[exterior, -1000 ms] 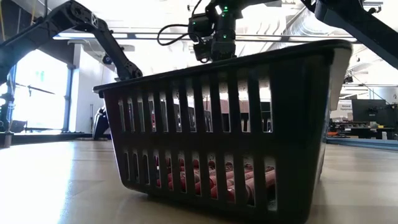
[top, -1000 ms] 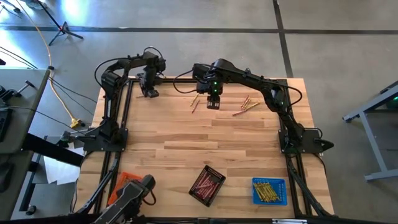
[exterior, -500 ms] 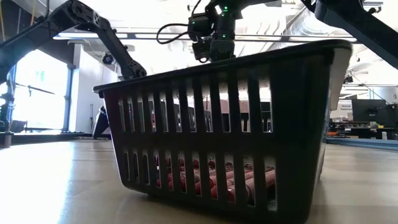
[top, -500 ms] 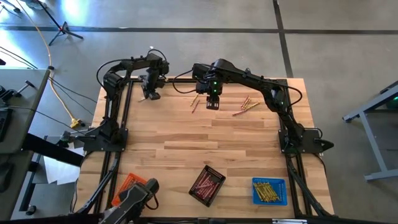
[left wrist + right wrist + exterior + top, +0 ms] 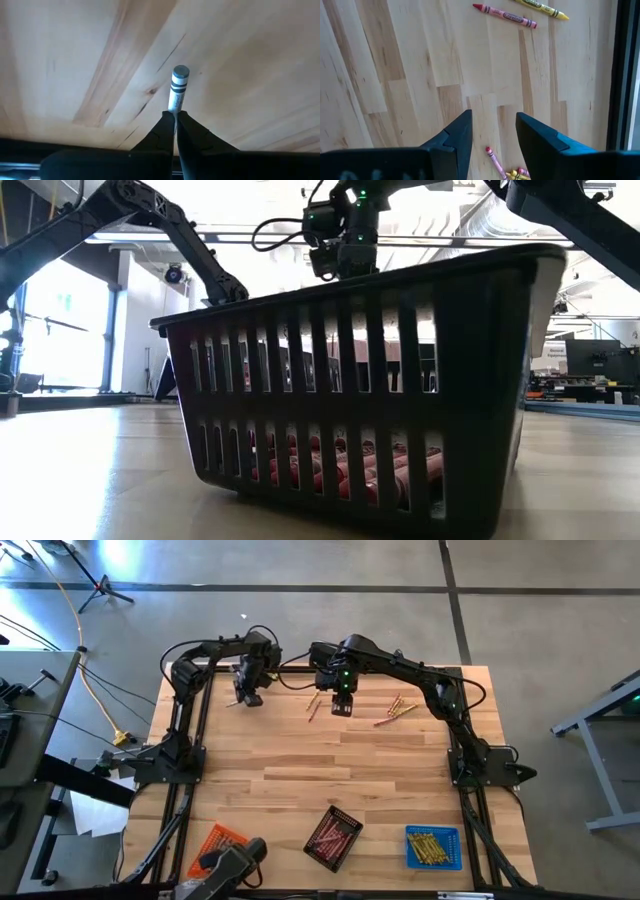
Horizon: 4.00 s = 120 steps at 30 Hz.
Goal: Sort crayons
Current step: Put the gray crayon into the orange bin, then put the red crayon into the black bin
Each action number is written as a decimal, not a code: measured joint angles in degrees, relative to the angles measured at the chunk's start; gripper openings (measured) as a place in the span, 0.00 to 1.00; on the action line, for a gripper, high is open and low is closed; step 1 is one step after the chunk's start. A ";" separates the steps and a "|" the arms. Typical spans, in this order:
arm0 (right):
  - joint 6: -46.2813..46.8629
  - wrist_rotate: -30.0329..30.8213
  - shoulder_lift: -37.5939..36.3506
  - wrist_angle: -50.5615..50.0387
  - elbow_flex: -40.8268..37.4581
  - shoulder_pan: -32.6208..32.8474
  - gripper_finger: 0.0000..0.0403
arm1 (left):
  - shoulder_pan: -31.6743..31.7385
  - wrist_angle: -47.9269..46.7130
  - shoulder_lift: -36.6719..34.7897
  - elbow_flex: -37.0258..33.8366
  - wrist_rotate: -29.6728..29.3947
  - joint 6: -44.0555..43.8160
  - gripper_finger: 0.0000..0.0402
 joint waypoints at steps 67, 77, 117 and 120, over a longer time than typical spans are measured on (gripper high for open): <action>2.53 -8.33 0.03 -3.05 -0.28 3.66 0.34 | -102.77 22.52 -32.71 -16.83 18.05 -135.97 0.04; 2.55 -8.29 0.03 -3.05 -0.28 3.71 0.34 | -102.38 22.05 -31.48 -16.81 18.38 -132.73 0.20; 56.22 -0.75 1.30 55.73 -29.18 -2.95 0.34 | -53.54 -1.73 -58.14 -10.38 -31.59 -73.14 0.22; 60.06 -0.13 1.30 55.19 -30.69 -2.18 0.34 | -51.30 -0.48 -59.91 -10.38 -32.47 -67.58 0.22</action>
